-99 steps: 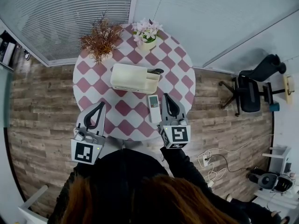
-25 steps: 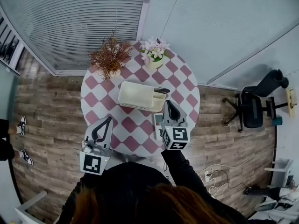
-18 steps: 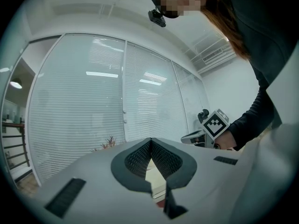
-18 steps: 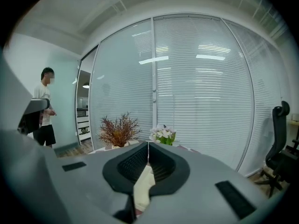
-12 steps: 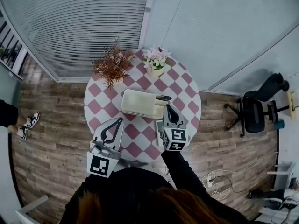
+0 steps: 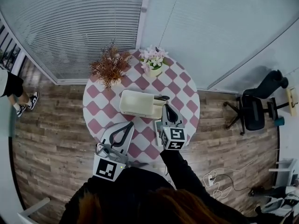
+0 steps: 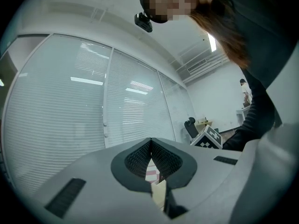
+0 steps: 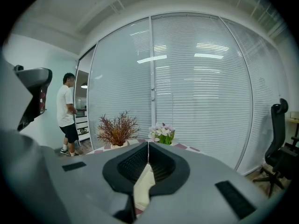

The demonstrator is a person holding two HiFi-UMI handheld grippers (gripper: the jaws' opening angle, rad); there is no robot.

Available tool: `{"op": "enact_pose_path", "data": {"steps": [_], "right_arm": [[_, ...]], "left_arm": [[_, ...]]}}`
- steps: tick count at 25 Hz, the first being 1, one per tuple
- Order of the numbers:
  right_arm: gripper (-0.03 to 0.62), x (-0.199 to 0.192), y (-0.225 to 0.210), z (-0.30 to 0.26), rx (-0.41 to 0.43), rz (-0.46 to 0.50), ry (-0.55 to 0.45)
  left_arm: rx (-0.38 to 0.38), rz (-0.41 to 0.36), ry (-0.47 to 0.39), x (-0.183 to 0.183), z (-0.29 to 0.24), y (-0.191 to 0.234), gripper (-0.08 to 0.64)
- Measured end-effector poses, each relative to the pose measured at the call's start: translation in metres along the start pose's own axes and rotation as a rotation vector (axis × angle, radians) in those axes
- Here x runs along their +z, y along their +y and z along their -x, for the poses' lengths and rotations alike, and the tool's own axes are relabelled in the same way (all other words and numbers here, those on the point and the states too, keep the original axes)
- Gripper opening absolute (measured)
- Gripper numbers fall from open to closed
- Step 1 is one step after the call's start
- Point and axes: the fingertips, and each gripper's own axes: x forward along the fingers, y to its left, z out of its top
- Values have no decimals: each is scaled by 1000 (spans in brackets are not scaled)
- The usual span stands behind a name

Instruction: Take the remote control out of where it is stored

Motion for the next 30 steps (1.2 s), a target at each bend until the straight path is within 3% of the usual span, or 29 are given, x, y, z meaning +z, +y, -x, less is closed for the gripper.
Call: {"op": "enact_pose_path", "data": {"steps": [30], "right_arm": [[17,-10,-7,-16,-16,8,31]], "left_arm": [[27,14,44,-16,-2,8,6]]}}
